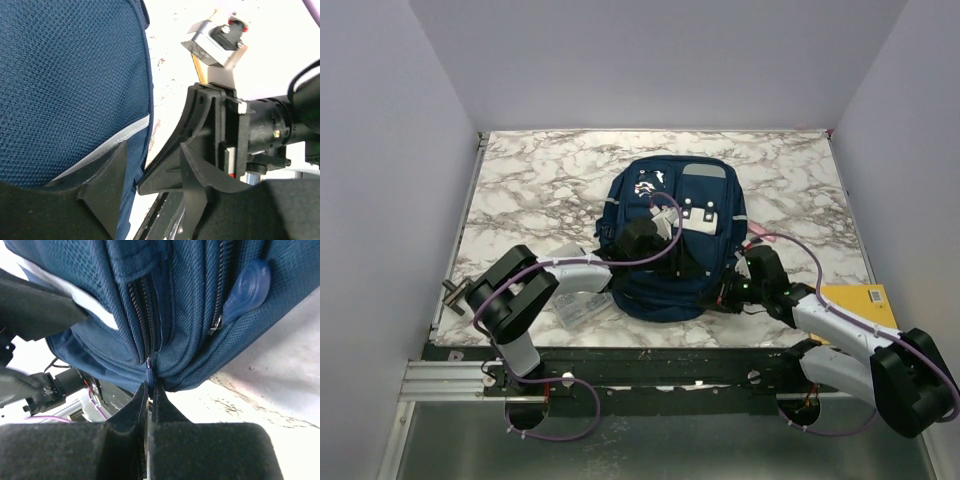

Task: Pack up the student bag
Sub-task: Unzip the student bag at the center of the board.

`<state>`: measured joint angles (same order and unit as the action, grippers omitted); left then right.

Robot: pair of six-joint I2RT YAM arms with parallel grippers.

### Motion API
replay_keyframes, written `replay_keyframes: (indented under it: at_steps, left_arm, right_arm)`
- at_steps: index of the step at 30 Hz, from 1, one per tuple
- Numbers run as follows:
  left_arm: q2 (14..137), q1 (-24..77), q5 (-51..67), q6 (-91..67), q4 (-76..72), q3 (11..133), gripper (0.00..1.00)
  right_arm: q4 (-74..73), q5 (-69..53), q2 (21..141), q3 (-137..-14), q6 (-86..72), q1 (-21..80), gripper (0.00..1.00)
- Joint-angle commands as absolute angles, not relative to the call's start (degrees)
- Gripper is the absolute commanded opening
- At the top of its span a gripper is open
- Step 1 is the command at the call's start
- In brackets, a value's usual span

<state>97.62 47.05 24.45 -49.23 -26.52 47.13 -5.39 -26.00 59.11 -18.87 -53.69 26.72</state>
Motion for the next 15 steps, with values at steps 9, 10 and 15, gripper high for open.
replay_keyframes:
  at_steps: [9,10,15]
  left_arm:
    - [74.5,45.7,23.2,-39.2,-15.3,39.2,0.62]
    - [73.3,45.6,22.1,-37.6,-12.5,39.6,0.63]
    - [69.3,42.6,20.2,-33.0,-4.0,42.0,0.65]
  right_arm:
    - [-7.5,-23.0,60.1,-22.3,-52.8,28.7,0.0]
    - [-8.8,-21.8,60.5,-23.2,-52.3,29.5,0.01]
    - [-8.9,-19.1,61.9,-26.3,-52.7,35.2,0.01]
